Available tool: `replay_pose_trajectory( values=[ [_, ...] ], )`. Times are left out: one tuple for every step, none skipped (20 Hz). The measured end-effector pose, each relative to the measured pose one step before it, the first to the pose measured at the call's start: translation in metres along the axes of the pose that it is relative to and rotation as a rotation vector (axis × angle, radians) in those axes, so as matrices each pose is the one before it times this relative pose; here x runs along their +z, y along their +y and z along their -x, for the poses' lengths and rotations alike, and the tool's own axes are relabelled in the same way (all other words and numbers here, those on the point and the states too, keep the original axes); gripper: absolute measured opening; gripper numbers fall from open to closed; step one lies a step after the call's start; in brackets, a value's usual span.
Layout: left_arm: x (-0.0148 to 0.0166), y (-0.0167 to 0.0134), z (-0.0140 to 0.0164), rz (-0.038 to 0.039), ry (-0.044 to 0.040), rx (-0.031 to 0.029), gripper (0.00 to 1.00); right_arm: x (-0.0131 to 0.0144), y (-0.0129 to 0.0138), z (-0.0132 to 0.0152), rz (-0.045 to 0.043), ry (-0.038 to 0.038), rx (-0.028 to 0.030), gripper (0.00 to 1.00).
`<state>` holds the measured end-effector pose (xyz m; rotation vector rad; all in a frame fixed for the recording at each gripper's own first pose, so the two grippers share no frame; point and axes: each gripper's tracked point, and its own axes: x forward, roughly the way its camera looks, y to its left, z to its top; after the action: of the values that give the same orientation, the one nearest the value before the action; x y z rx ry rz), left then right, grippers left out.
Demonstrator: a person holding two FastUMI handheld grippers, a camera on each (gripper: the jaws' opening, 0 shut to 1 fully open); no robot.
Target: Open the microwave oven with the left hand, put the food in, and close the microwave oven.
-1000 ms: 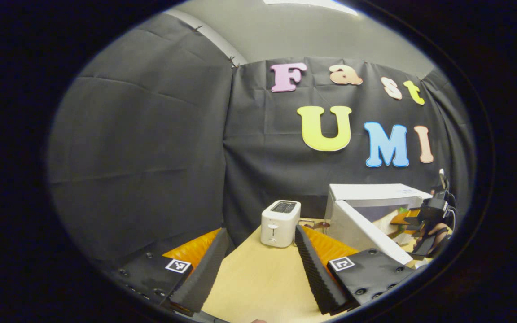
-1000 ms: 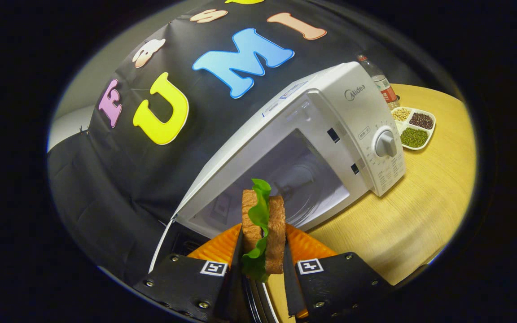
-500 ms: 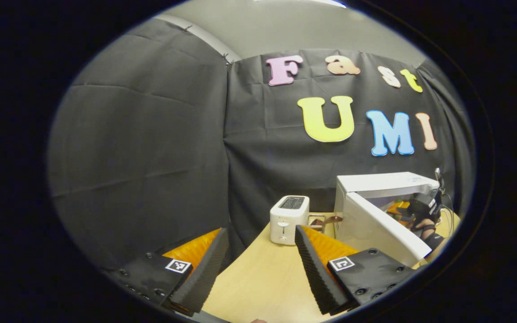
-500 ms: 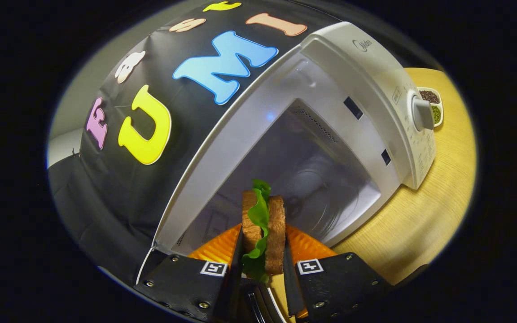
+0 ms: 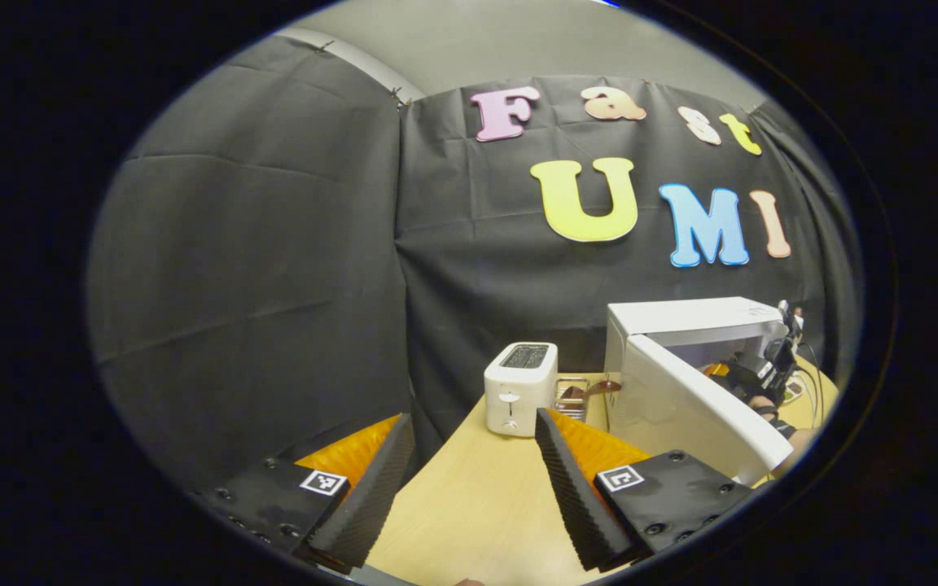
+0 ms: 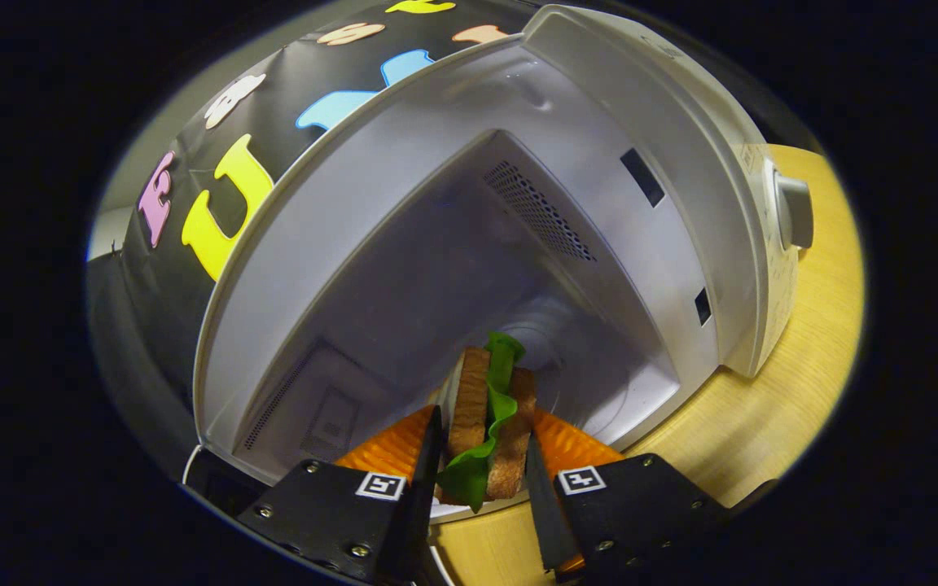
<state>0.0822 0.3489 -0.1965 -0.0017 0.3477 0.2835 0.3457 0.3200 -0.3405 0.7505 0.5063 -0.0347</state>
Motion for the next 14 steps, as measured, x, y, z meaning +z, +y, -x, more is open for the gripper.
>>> replay_pose_trajectory(
  values=[
    [0.00066,-0.00185,-0.00161,-0.0036,-0.00216,-0.00143,0.99,0.00061,-0.00448,-0.0025,0.03834,-0.00226,-0.024,0.56],
    [0.00244,-0.00411,-0.00202,-0.0034,-0.00413,-0.00426,0.99,-0.00156,-0.00551,-0.00083,0.03997,0.00288,-0.01729,0.65],
    [0.00021,-0.00429,0.00017,-0.00298,-0.00047,-0.00521,0.99,0.00146,-0.00301,0.00182,0.03947,0.00511,-0.01527,0.69],
    [-0.00022,-0.00438,-0.00041,-0.00132,0.00273,-0.00868,0.96,0.00275,-0.0008,0.00081,0.04416,-0.00141,-0.00182,0.72],
    [-0.00132,-0.00149,0.00102,-0.00246,0.0045,-0.00475,0.99,0.00052,-0.00399,0.0059,0.05067,-0.00794,-0.01571,0.75],
    [-0.00114,-0.00314,0.00061,-0.00494,0.00154,-0.01031,0.99,0.00571,-0.00273,0.00219,0.04741,-0.01331,-0.00805,1.0],
    [0.00162,-0.00269,0.00084,-0.00658,-0.00437,-0.00395,0.99,0.00678,-0.00008,0.00571,0.03598,-0.02095,0.00235,0.98],
    [0.00215,-0.00275,0.00066,-0.00108,-0.00478,-0.00524,0.91,0.00468,0.00001,0.0073,0.02852,-0.01599,0.00976,0.98],
    [0.00173,-0.00464,0.00134,0.01201,-0.00574,-0.01436,0.93,0.00511,0.00046,0.0072,0.0273,-0.00937,0.01294,0.98],
    [-0.00038,-0.00399,0.00183,0.01789,-0.00464,-0.01328,0.95,0.0051,-0.00146,0.00917,0.02428,-0.0066,0.00816,0.98],
    [0.00105,-0.00361,0.00028,0.01669,-0.00179,-0.00963,0.99,0.00594,-0.00133,0.00923,0.02144,-0.00759,0.01099,0.98],
    [-0.003,-0.00453,0.00067,0.01119,0.00216,-0.00737,0.95,0.0067,0.00001,0.01011,0.01866,-0.00927,0.01289,0.98],
    [-0.00204,-0.00314,0.0004,0.00541,0.00104,-0.00427,0.99,0.00739,-0.00056,0.01142,0.01853,-0.00987,0.01194,0.98],
    [-0.00235,-0.00175,0.00037,0.00468,0.00039,-0.00322,0.99,0.00925,-0.00023,0.01302,0.01883,-0.01441,0.01828,0.98]
  ],
)
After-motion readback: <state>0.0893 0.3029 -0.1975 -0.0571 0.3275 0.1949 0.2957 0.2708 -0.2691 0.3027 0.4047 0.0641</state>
